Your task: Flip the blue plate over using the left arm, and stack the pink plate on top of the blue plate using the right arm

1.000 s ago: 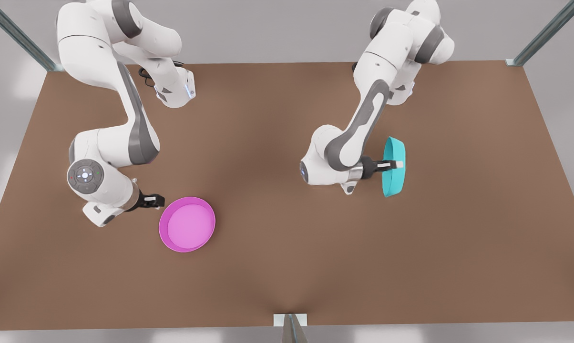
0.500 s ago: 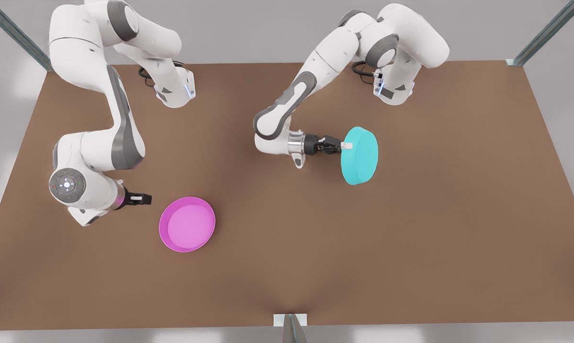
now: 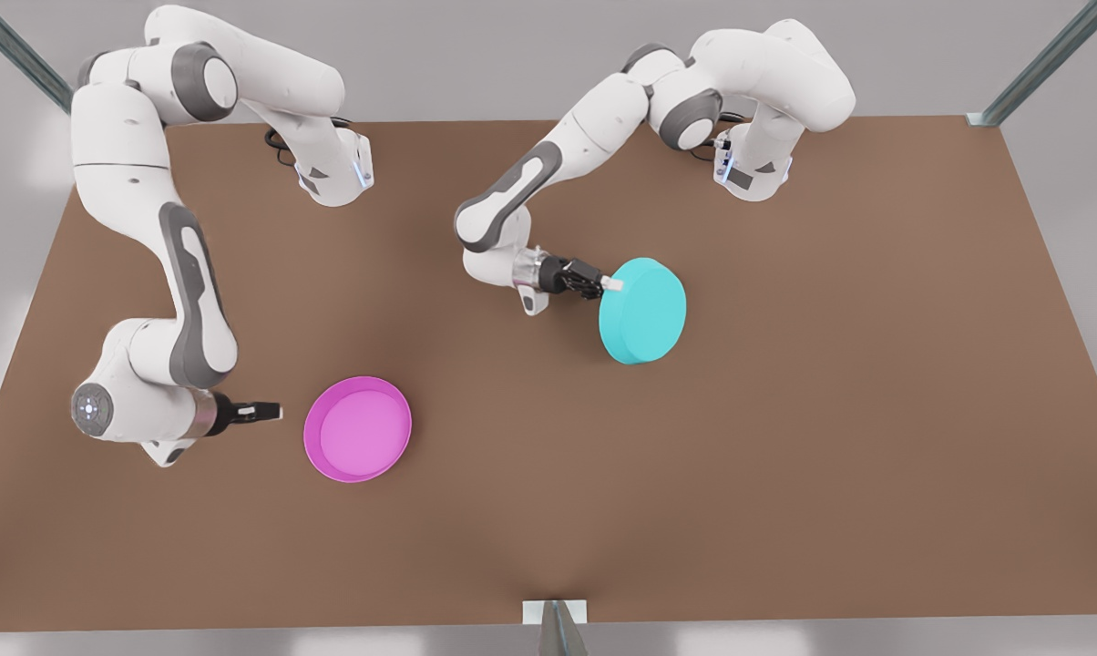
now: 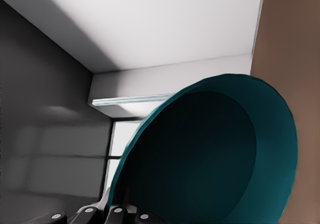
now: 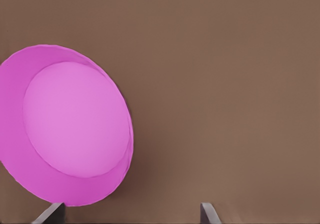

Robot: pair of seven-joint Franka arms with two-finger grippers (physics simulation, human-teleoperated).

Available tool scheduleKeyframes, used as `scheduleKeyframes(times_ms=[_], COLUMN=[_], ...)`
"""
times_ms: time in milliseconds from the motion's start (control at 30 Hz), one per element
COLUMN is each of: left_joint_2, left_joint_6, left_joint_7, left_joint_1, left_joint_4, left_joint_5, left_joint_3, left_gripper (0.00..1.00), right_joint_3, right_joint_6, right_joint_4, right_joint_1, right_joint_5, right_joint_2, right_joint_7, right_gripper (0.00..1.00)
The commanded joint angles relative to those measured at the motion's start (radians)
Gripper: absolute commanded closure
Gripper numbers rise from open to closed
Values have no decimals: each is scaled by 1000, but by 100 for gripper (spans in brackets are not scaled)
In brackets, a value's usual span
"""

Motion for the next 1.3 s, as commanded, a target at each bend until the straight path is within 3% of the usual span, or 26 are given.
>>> scheduleKeyframes(times_ms=[0, 300, 667, 700, 733, 767, 833, 933, 1033, 1167, 1267], left_joint_2=[0, 34, 74, 74, 80, 82, 82, 88, 88, 88, 88], left_joint_6=[1, -12, -8, -7, -2, -4, -5, -8, -24, -16, -13], left_joint_7=[-2, 1, 1, 1, 0, -9, -11, -11, -11, -16, -109], left_joint_1=[0, -46, -46, -45, -45, -45, -45, -45, -52, -52, -51], left_joint_4=[0, 0, 26, 26, 26, 28, 28, 41, 90, 187, 222], left_joint_5=[-12, -12, -35, -35, -37, -52, -55, -60, -140, -308, -465], left_joint_3=[0, -7, -12, -12, -13, -23, -23, -24, -30, -47, -47], left_gripper=[79, 79, 79, 76, 12, 0, 0, 0, 0, 0, 0], right_joint_3=[0, 0, 0, 0, -2, -2, -2, -3, -8, -8, -8], right_joint_6=[-2, 150, 170, 170, 170, 170, 170, 170, 170, 170, 170], right_joint_4=[-2, -2, 67, 67, 69, 69, 70, 90, 90, 90, 90], right_joint_1=[0, 34, 68, 68, 69, 68, 68, 69, 80, 82, 80], right_joint_5=[1, 36, 68, 67, 65, 65, 64, 56, 58, 58, 58], right_joint_2=[3, 95, 205, 207, 210, 210, 210, 225, 234, 240, 240], right_joint_7=[0, -11, -11, -11, -11, -11, -11, -13, -14, -13, -13], right_gripper=[0, 0, 0, 0, 0, 0, 0, 23, 35, 37, 44])
